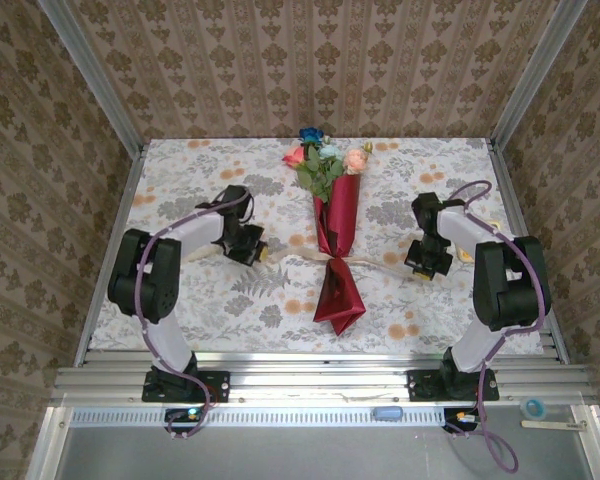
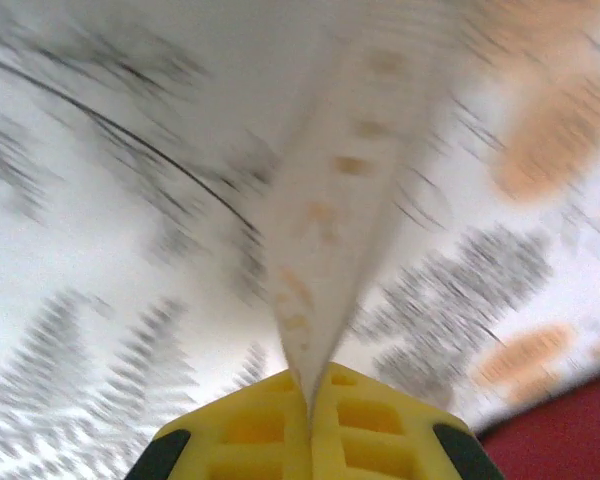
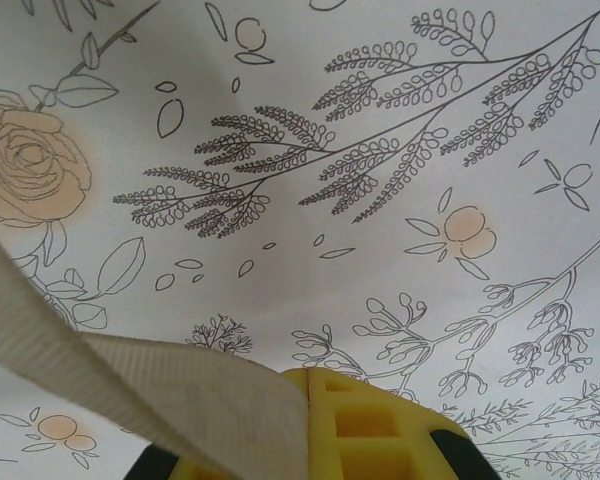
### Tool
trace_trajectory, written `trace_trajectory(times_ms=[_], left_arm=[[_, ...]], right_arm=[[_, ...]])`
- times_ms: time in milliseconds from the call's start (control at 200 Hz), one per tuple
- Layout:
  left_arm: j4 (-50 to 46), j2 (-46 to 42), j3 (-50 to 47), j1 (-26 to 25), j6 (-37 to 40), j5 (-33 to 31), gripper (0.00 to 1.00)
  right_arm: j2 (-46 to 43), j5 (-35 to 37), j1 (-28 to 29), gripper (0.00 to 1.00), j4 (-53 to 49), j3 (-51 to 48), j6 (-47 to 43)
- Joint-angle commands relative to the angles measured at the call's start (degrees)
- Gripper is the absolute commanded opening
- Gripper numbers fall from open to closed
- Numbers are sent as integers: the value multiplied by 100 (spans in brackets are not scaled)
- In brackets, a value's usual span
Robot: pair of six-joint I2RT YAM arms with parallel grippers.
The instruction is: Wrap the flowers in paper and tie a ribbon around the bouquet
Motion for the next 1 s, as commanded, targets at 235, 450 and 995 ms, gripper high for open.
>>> trace_trajectory(times_ms=[235, 450, 995], left_arm=[[1705, -553, -80, -686, -1344, 719, 0], [1968, -984, -297, -377, -1609, 565, 0], [2130, -1608, -919, -518, -1789, 672, 0]], right_arm=[[323, -416, 524, 1, -238, 223, -204], [603, -715, 1160, 1, -186, 379, -1], [91, -115, 309, 45, -984, 1434, -619]])
